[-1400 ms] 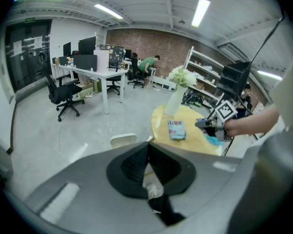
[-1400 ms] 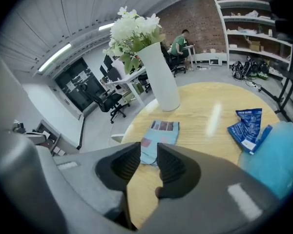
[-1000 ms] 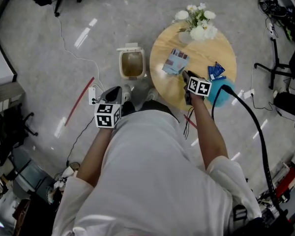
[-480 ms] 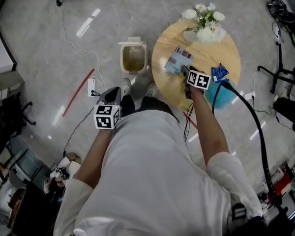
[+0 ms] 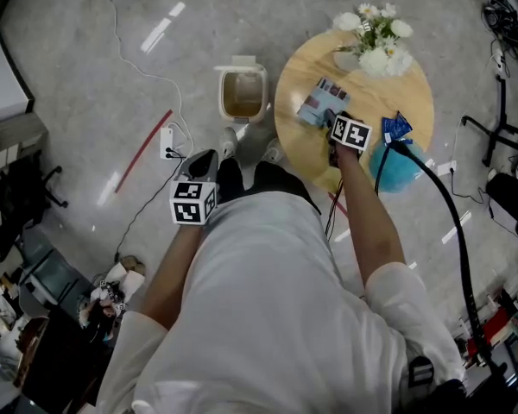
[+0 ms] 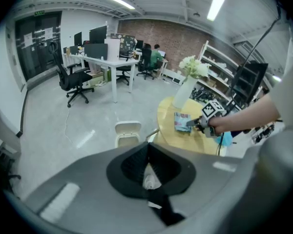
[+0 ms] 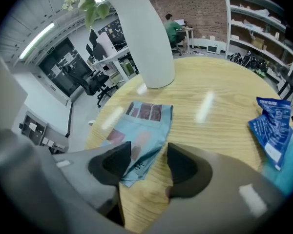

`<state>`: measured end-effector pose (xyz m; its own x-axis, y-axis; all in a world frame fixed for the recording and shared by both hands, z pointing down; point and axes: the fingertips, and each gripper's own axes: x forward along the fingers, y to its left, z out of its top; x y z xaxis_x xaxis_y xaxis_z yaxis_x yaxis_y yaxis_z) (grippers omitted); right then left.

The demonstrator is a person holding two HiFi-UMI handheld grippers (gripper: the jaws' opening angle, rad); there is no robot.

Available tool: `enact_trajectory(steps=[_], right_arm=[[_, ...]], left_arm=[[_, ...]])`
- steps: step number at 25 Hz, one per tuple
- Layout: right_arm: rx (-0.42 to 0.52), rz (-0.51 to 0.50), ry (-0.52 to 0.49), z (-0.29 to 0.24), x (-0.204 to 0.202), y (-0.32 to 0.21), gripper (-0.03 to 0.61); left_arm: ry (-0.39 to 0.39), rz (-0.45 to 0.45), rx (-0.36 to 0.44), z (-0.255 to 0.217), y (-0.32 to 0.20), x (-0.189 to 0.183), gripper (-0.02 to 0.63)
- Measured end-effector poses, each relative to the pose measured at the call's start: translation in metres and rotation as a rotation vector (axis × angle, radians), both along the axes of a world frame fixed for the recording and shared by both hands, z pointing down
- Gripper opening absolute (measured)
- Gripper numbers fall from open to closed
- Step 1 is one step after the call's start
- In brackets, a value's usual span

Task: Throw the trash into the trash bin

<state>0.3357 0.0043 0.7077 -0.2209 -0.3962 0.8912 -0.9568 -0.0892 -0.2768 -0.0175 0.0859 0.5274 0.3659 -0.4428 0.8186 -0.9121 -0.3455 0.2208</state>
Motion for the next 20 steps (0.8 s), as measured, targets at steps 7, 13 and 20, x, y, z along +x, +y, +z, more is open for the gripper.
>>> enact_trajectory(steps=[7,13,20], right_arm=[[-0.031,-0.048,0.118,0.007,0.006,0.002,0.18],[-0.026,-0.054,0.143,0.003,0.009,0.0,0.069],[0.032,-0.054,0.077,-0.016,0.0,-0.003,0.011]], left_arm=[[-0.002,0.003,-0.017,0.007,0.0,0.001,0.004],[0.003,0.009,-0.019,0.008,-0.002,-0.002,0.003],[0.014,0.022,-0.012,0.006,-0.008,-0.006,0.003]])
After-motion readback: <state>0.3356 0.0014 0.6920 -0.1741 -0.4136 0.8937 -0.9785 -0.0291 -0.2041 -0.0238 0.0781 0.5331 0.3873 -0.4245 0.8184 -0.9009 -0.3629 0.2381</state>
